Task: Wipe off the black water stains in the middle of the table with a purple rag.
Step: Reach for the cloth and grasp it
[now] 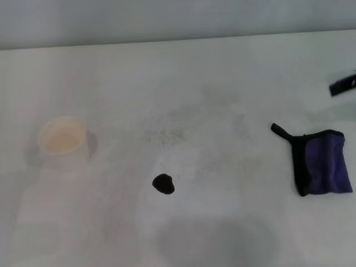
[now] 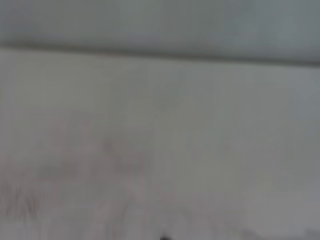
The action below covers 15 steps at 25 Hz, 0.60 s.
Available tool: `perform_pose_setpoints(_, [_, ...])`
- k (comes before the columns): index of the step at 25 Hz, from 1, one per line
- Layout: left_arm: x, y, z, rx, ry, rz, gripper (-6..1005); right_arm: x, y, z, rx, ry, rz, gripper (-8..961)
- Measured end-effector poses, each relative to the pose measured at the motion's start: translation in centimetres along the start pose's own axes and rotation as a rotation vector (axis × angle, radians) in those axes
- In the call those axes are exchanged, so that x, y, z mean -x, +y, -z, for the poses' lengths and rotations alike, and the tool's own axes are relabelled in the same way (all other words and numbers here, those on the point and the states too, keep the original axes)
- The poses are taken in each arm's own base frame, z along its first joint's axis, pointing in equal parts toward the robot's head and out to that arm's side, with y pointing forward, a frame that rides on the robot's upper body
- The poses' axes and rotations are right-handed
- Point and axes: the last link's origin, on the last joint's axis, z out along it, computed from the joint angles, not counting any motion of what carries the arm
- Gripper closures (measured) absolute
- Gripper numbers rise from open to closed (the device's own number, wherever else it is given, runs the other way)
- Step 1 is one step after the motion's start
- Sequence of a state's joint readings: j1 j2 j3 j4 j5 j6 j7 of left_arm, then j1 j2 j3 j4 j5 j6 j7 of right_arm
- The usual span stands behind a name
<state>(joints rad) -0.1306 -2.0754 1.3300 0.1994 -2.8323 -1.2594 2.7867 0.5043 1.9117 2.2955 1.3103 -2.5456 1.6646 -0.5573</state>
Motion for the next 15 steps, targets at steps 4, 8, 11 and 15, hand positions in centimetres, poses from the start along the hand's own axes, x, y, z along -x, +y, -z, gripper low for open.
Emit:
perform_pose_setpoints(4, [0.0, 0.0, 0.0, -0.001, 0.001, 0.0, 135, -0.7, 2.0, -2.1, -0.067, 0.164, 0.043, 129])
perform_pose_setpoints(8, [-0.1, 0.0, -0.1, -0.001, 0.004, -0.001, 135, -1.3, 3.5, -3.7, -0.162, 0.284, 0.095, 129])
perform_pose_setpoints(11, [-0.1, 0.1, -0.2, 0.0, 0.004, -0.004, 135, -1.4, 4.6, -4.5, -0.185, 0.327, 0.122, 129])
perform_pose_setpoints(15, [-0.1, 0.2, -0.3, 0.003, 0.004, -0.008, 136, -1.7, 5.4, -5.1, -0.194, 0.348, 0.137, 129])
